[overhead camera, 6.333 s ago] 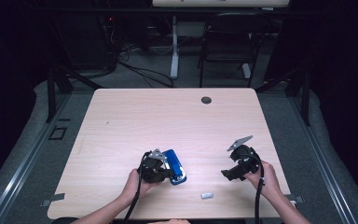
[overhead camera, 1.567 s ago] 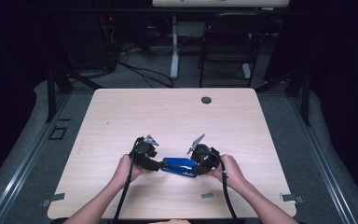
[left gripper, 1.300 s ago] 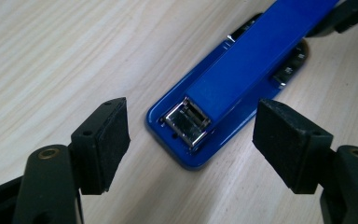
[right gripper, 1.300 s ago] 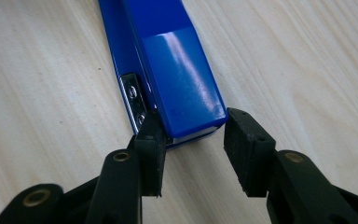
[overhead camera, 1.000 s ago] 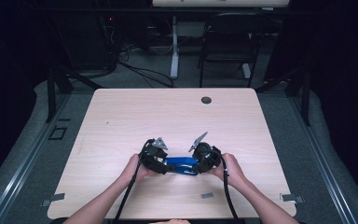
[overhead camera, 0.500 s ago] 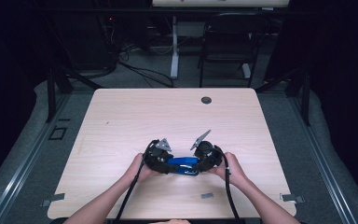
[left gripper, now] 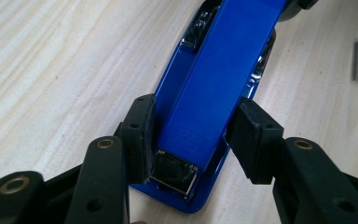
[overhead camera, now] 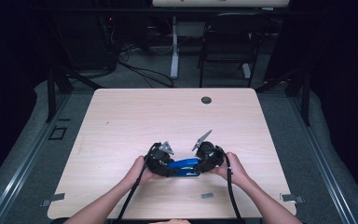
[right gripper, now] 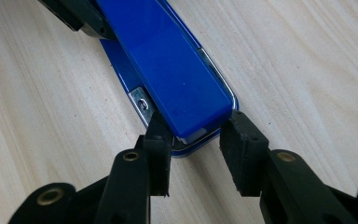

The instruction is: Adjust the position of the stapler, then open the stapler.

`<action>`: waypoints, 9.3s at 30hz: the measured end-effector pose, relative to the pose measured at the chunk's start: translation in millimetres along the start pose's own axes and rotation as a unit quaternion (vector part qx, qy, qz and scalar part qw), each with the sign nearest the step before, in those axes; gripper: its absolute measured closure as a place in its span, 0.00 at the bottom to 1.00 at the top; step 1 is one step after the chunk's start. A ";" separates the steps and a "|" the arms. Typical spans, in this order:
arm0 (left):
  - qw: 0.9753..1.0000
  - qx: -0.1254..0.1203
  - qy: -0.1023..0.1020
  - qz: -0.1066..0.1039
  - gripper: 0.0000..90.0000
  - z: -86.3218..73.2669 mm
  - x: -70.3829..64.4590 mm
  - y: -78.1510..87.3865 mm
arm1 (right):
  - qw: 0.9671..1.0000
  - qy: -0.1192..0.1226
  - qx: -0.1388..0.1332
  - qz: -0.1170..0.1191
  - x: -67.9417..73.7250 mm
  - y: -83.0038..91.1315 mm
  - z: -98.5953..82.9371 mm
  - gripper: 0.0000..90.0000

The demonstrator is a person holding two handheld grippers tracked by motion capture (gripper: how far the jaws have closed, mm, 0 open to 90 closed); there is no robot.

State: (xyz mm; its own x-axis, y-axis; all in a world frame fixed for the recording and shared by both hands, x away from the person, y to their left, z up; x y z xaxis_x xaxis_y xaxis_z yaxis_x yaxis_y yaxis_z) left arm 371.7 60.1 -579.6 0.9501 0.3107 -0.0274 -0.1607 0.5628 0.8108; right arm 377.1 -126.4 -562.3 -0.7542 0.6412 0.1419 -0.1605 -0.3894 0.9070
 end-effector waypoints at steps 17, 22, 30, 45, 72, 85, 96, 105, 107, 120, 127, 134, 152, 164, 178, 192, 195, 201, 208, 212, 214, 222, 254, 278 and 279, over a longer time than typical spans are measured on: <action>1.000 0.006 -0.004 -0.007 0.49 4.5 -3.1 -2.4 | 1.000 -0.013 -0.004 -0.010 -7.5 7.5 -2.4 0.48; 1.000 0.011 -0.012 -0.003 0.32 13.2 -5.8 -7.6 | 0.999 -0.034 -0.001 -0.003 -12.2 15.0 -10.3 0.32; 1.000 -0.004 -0.013 0.007 0.17 18.6 -5.3 -1.3 | 0.998 -0.044 -0.001 -0.035 -16.6 33.6 -22.2 0.11; 0.999 -0.029 -0.014 -0.002 0.10 40.6 0.1 -0.7 | 0.996 -0.075 -0.007 -0.055 -21.4 42.6 -41.8 0.00; 0.996 -0.014 -0.090 -0.022 0.56 68.6 -16.6 -35.9 | 0.996 -0.083 0.007 -0.045 -34.5 33.7 -44.9 0.07; 0.992 -0.035 -0.118 -0.029 0.69 69.8 -14.3 -17.4 | 0.996 -0.082 0.013 -0.042 -34.3 31.6 -44.6 0.14; 0.988 -0.050 -0.141 -0.036 0.71 69.3 -13.3 2.0 | 0.993 -0.085 -0.074 -0.027 -29.9 36.3 -35.0 0.71; 0.987 -0.056 -0.148 -0.037 0.72 67.6 -12.1 10.5 | 0.990 -0.067 -0.120 0.027 -10.3 26.9 -13.8 0.95; 0.986 -0.052 -0.151 -0.039 0.72 67.3 -12.0 12.3 | 0.992 -0.057 -0.111 0.029 -7.4 23.4 -11.2 0.95; 0.987 -0.058 -0.149 -0.029 0.72 66.1 -10.6 14.6 | 0.991 -0.053 -0.118 0.027 -4.0 15.9 -7.8 0.96; 0.987 -0.061 -0.146 -0.031 0.72 65.6 -9.7 14.9 | 0.992 -0.034 -0.118 0.017 -1.6 12.0 -8.0 0.99; 0.986 -0.058 -0.154 -0.033 0.72 65.6 -11.1 17.5 | 0.995 -0.019 -0.102 -0.009 2.3 6.7 -7.8 1.00; 0.985 -0.062 -0.157 -0.018 0.73 58.8 -11.4 35.2 | 0.995 -0.029 -0.093 0.002 -0.9 5.0 -8.0 1.00; 0.989 -0.063 -0.136 -0.010 0.73 47.2 -7.7 55.9 | 0.995 -0.033 -0.090 -0.012 0.4 4.8 -6.7 1.00; 0.992 -0.065 -0.106 -0.002 0.73 17.3 -2.6 81.9 | 0.995 -0.037 -0.091 -0.013 0.6 4.3 -5.8 1.00; 0.996 -0.061 -0.068 -0.007 0.72 -12.8 2.6 90.8 | 0.995 -0.038 -0.088 -0.011 0.0 4.6 -5.8 1.00; 0.996 -0.056 -0.065 -0.007 0.72 -16.3 2.1 91.2 | 0.995 -0.038 -0.087 -0.010 0.0 4.7 -5.8 1.00; 0.997 -0.047 -0.058 -0.009 0.72 -25.1 3.5 90.8 | 0.995 -0.040 -0.087 -0.008 -0.1 4.7 -5.8 1.00; 0.998 -0.040 -0.049 -0.011 0.71 -29.9 4.9 89.9 | 0.995 -0.040 -0.088 -0.008 0.0 4.6 -5.7 1.00; 0.998 -0.036 -0.046 -0.013 0.71 -33.4 5.8 89.1 | 0.995 -0.040 -0.088 -0.008 -0.1 4.6 -5.7 1.00; 0.999 -0.030 -0.044 -0.014 0.71 -36.5 6.4 88.4 | 0.995 -0.040 -0.088 -0.007 -0.1 4.6 -5.7 1.00; 0.999 -0.012 -0.040 -0.019 0.70 -45.5 9.5 84.7 | 0.996 -0.039 -0.085 -0.008 -0.4 4.9 -5.6 1.00; 0.997 0.062 -0.028 -0.046 0.69 -68.9 20.9 58.9 | 0.995 -0.039 -0.087 -0.009 -0.4 5.0 -5.2 0.99; 0.996 0.064 -0.026 -0.050 0.69 -69.8 22.4 58.9 | 0.992 0.019 -0.110 0.053 58.8 -23.3 43.5 0.97; 0.996 0.064 -0.026 -0.049 0.69 -69.8 22.4 58.9 | 0.992 0.021 -0.109 0.052 60.1 -25.9 44.6 0.97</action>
State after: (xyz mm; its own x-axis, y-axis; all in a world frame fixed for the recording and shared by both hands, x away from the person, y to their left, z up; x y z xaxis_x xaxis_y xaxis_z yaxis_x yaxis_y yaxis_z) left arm 364.9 153.6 -573.2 0.9729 0.2161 -0.0828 -0.0336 0.4860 0.8733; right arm 364.3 -48.2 -559.6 -0.7995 0.5629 0.2094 -0.2103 -0.5890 0.7803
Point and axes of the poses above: each handheld gripper's, and its own axes: y roughly backward along the jaws, z roughly out of its top, x roughly to its left, the point moved 3 cm from there along -y, roughly forward along the jaws, and after that the axes turned 10 degrees about -y, right-handed, at the moved point
